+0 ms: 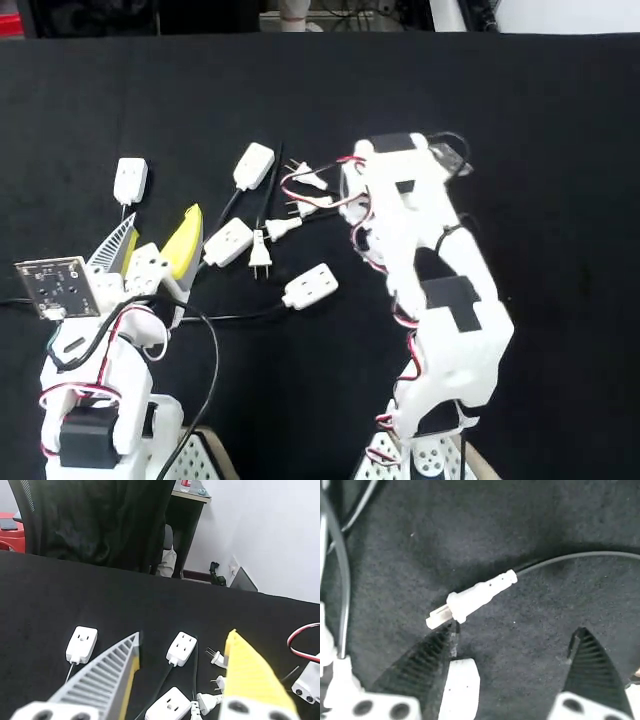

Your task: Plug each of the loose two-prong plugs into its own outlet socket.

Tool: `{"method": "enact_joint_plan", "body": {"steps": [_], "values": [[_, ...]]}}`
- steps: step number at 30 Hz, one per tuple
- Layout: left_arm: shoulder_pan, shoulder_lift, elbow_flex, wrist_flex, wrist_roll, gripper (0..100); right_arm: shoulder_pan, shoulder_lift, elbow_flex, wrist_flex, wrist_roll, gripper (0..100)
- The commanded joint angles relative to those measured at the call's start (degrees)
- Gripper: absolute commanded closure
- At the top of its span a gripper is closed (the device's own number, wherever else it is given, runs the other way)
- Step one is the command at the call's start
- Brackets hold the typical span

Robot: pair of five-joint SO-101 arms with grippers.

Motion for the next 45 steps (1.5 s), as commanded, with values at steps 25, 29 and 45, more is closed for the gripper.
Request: {"method": "enact_joint_plan", "body": {"steps": [25, 29, 45], "values": [[-0.2, 0.2, -0.5, -1.6, -0.4, 73, -2.3, 7.3, -14.7, 16.8, 21.8, 94.9], [-0.3, 0.2, -0.5, -1.5, -0.4, 73, -0.9, 4.6, -14.6, 16.0, 19.7, 94.6], [-0.2, 0.2, -0.5, -1.5, -0.4, 73, 7.2, 2.9, -14.1, 15.6, 7.6, 55.5]]}}
